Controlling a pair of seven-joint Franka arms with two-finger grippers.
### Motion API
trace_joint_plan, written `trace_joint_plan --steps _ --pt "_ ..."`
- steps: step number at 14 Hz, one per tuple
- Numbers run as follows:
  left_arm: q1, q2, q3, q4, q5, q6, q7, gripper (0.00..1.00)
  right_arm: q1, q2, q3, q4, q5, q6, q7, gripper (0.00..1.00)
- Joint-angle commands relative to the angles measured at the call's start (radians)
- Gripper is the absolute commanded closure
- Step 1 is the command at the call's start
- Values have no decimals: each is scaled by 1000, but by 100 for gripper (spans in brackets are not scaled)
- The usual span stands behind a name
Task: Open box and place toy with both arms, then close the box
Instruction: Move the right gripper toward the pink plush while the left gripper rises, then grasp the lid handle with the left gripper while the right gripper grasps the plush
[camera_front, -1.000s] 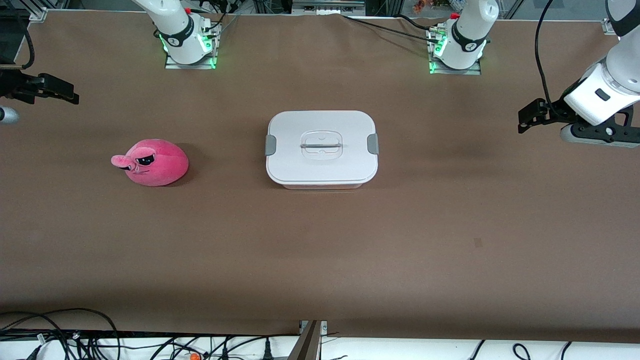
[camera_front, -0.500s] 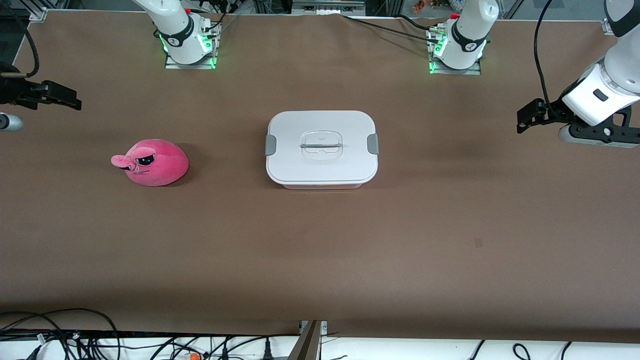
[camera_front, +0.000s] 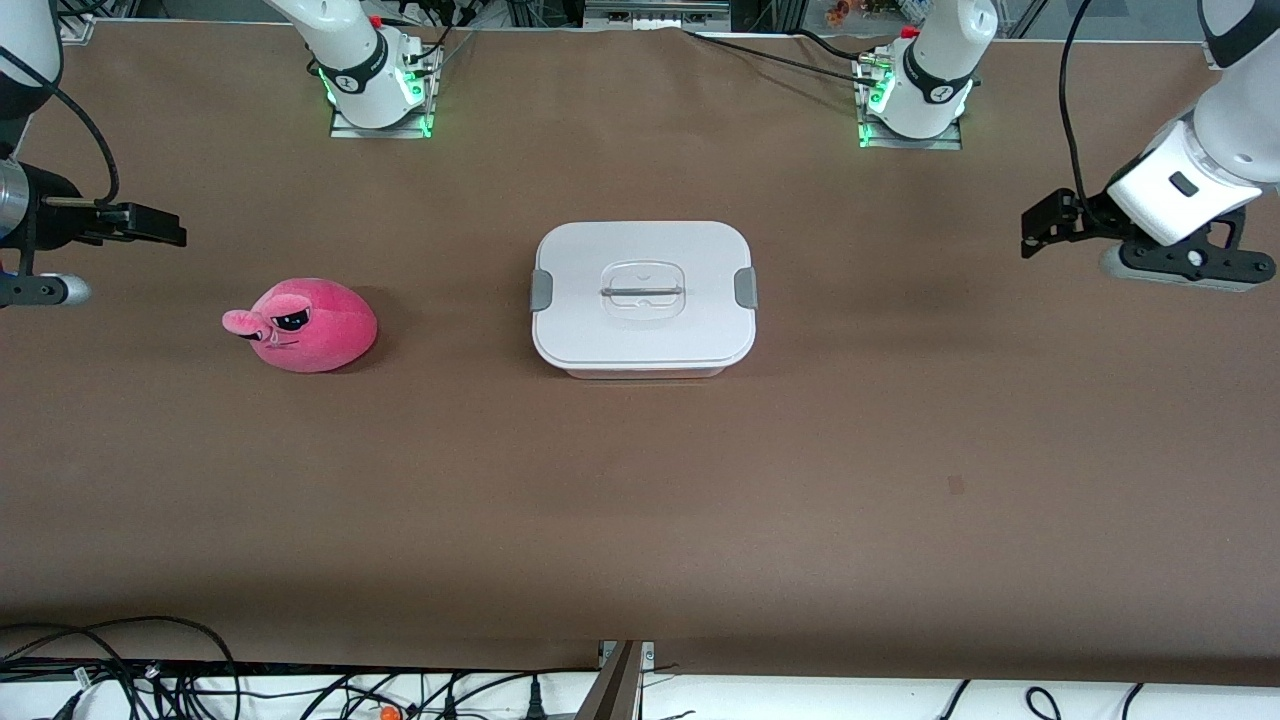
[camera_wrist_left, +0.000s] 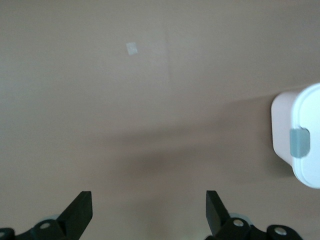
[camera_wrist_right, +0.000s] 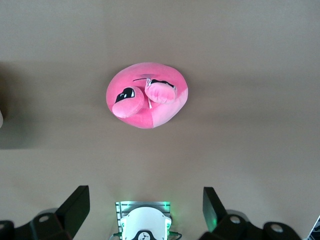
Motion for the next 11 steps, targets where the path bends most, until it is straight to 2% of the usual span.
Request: trace_joint_plan --steps 1,4,6,7,9,11 --pt "-2 18 -100 92 -12 -139 11 0 -11 20 2 21 -19 14 -18 0" --pt "-8 35 -212 107 -9 -160 24 0 -12 48 2 3 -45 37 -90 0" --pt "-8 85 -260 117 -13 -158 150 0 -26 69 1 -39 -40 85 -127 0" --pt "-17 122 -286 152 -21 -154 219 0 -30 74 1 -71 -36 121 -157 0" --pt "-57 257 -324 250 -15 -149 273 0 -30 68 1 -161 -31 195 -164 0" --pt "-106 398 -327 332 -21 -112 300 0 -32 65 -1 -259 -27 279 -225 0"
